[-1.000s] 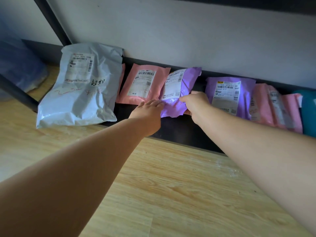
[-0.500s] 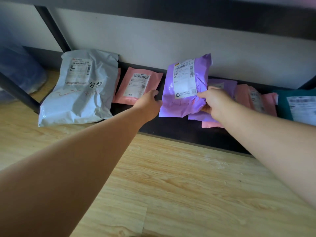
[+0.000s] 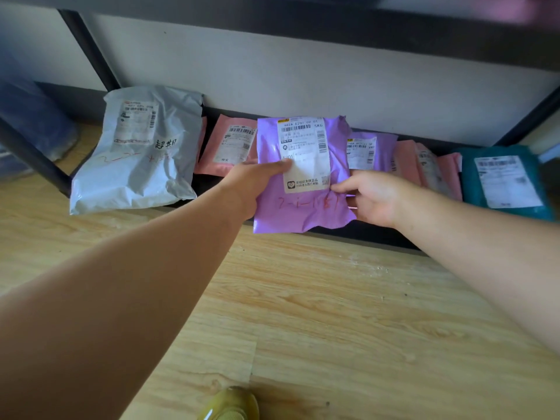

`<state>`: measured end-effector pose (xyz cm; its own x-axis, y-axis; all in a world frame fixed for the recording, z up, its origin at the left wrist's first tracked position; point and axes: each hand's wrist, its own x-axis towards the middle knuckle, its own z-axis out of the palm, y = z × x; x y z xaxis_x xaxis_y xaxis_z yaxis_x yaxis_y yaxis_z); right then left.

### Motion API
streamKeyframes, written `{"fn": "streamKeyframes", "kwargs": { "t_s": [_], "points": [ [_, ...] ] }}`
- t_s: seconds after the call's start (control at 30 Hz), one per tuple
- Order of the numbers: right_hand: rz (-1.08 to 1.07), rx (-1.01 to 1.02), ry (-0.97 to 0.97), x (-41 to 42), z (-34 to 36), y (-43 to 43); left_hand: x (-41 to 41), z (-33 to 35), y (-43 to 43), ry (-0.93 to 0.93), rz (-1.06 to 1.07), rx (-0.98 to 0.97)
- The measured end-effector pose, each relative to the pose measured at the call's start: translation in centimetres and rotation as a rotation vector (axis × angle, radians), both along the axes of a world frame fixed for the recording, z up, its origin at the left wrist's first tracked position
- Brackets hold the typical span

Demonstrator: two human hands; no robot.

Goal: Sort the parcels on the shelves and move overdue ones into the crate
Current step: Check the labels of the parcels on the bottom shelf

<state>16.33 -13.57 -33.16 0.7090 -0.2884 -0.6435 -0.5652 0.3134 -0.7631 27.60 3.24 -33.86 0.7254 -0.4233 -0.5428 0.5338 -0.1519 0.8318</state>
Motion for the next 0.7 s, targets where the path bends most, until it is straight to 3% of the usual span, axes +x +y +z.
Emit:
{"fn": "streamKeyframes", "kwargs": {
  "t_s": [0.43,0.7],
  "points": [
    [-0.015,-0.075,-0.120,-1.9,2.0,0.6,-1.8,1.0,0.9,0.037,-0.069,-0.085],
    [-0.022,-0.009,-0.153,-1.2,1.2,1.2,-1.2,0.0,1.4,0.042,-0.047,-0.028]
  ]
}}
